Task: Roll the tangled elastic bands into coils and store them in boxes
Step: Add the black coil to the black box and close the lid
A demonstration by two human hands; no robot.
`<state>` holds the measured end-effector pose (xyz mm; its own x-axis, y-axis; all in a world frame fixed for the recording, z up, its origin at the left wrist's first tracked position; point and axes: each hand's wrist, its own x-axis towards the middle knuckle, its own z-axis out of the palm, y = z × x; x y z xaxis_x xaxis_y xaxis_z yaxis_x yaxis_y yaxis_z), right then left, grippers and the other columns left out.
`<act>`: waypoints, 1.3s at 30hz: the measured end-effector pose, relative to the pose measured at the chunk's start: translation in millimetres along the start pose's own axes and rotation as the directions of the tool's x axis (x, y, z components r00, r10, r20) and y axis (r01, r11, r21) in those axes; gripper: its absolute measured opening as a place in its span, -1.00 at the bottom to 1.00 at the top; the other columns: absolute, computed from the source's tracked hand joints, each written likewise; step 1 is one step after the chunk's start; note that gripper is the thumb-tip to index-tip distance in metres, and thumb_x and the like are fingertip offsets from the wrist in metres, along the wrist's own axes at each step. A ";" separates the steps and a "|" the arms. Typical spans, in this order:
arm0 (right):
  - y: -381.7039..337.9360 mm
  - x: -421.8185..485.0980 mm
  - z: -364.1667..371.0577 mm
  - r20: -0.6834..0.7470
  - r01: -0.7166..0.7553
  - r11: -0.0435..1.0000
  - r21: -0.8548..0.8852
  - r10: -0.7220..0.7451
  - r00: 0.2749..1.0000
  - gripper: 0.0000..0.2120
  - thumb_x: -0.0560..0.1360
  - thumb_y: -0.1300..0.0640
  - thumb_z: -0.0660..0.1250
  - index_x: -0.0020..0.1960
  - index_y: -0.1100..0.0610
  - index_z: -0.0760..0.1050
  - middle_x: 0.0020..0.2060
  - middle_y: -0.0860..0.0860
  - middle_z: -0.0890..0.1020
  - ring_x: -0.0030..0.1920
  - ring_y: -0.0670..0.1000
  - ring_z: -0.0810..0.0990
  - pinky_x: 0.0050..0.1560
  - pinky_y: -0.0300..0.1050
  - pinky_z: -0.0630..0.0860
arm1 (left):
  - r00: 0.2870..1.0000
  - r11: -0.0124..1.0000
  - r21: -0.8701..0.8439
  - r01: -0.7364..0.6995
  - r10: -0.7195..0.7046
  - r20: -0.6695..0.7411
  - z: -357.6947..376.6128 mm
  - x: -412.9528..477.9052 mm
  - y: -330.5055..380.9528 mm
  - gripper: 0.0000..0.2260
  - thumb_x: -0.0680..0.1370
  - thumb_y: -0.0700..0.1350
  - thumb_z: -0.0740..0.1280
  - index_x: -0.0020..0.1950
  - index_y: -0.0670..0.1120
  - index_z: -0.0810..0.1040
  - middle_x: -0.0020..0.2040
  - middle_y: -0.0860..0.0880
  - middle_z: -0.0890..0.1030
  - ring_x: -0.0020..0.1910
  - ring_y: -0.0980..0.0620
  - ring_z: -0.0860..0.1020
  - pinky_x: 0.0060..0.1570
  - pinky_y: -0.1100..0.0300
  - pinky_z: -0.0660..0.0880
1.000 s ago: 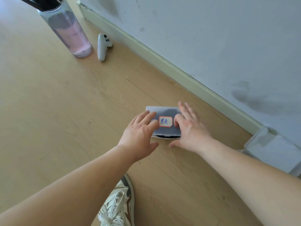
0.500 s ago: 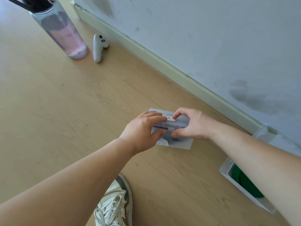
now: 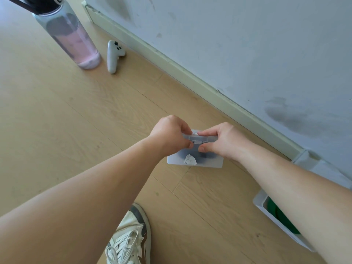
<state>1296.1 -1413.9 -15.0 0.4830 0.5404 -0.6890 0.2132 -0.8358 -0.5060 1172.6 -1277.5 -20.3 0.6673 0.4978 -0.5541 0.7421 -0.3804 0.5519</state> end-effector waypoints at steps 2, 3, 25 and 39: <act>-1.5 0.7 0.9 -0.007 -0.015 1.000 0.002 0.016 1.000 -0.52 0.39 0.09 0.64 0.27 -0.14 0.64 0.29 -0.07 0.62 0.06 -0.04 0.54 -0.05 -0.20 0.38 | 1.000 1.000 0.025 -0.007 0.006 0.017 -2.5 2.3 3.1 -0.71 0.38 -0.05 0.64 0.06 0.00 0.70 0.05 0.06 0.63 0.01 0.01 0.59 -0.07 0.16 0.56; -2.4 1.1 1.6 -0.011 -0.024 1.000 0.003 0.024 1.000 -0.51 0.38 0.10 0.65 0.26 -0.14 0.64 0.25 -0.06 0.63 0.04 -0.03 0.55 -0.11 -0.21 0.38 | 1.000 0.999 0.035 -0.012 0.011 0.021 -2.9 3.0 3.7 -0.71 0.36 -0.05 0.65 0.02 -0.01 0.69 0.03 0.05 0.63 -0.01 -0.01 0.60 -0.11 0.16 0.57; 0.6 4.7 7.4 -0.045 0.081 0.996 0.021 -0.080 0.996 -0.60 0.54 0.10 0.48 0.32 -0.21 0.60 0.17 -0.09 0.67 0.10 -0.03 0.63 0.08 -0.18 0.49 | 0.975 0.990 -0.097 -0.105 0.083 -0.204 17.4 -4.7 -23.0 -0.78 0.47 0.04 0.54 0.02 0.00 0.61 -0.20 0.12 0.51 -0.20 0.11 0.44 -0.31 0.24 0.31; -5.5 7.2 8.7 -0.099 0.027 0.997 0.070 -0.020 0.995 -0.68 0.53 0.17 0.50 0.22 -0.12 0.66 0.08 -0.08 0.69 0.01 -0.03 0.61 0.05 -0.21 0.42 | 0.980 0.915 -0.404 -0.009 -0.072 -0.185 7.9 -19.5 -50.6 -0.61 0.53 -0.09 0.50 0.32 0.19 0.58 0.14 0.19 0.61 -0.11 0.19 0.66 -0.13 0.26 0.58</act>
<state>1291.1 -1404.5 -21.6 0.5606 0.5445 -0.6239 0.1659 -0.8120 -0.5596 1122.6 -1274.2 -42.4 0.5884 0.6596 -0.4677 0.6470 -0.0371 0.7616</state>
